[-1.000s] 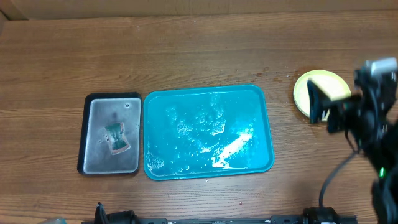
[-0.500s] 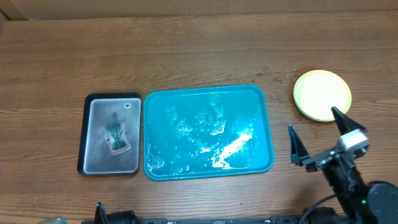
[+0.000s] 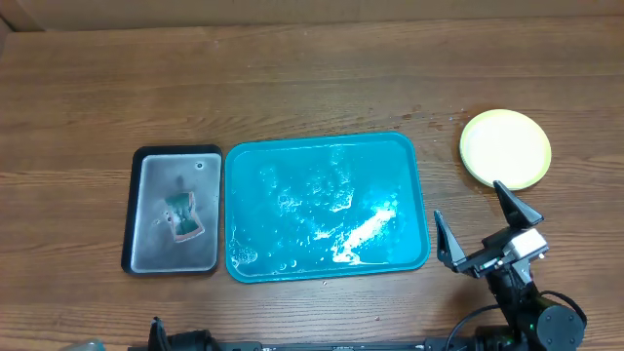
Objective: Clean dirty plates on tray and stack at the side
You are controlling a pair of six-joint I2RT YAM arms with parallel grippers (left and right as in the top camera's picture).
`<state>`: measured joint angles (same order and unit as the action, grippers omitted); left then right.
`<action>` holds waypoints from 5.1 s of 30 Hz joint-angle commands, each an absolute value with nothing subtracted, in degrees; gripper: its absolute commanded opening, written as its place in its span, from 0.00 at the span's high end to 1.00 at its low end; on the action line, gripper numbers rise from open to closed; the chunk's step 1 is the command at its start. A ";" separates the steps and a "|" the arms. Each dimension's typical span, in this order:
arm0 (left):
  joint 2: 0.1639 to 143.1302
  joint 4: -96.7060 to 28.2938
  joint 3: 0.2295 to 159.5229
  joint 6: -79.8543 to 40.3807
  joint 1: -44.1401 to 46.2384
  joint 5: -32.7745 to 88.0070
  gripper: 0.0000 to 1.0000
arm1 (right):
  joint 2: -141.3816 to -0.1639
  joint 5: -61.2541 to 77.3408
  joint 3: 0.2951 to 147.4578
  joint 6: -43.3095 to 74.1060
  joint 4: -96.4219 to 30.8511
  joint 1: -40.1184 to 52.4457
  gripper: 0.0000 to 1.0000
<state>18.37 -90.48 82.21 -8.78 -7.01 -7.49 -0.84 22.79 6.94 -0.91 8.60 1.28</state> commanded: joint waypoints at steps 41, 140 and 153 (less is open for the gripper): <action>18.04 -90.21 82.35 -7.73 -7.05 -7.42 0.00 | -0.16 9.34 0.43 -4.49 -4.12 1.80 0.00; 0.21 9.58 0.27 -17.85 5.63 2.61 0.01 | -0.16 9.06 0.45 -0.99 -3.99 1.87 0.00; 0.19 -4.27 0.27 -12.64 5.10 4.08 0.00 | -0.16 9.06 0.45 -1.02 -3.99 1.87 0.00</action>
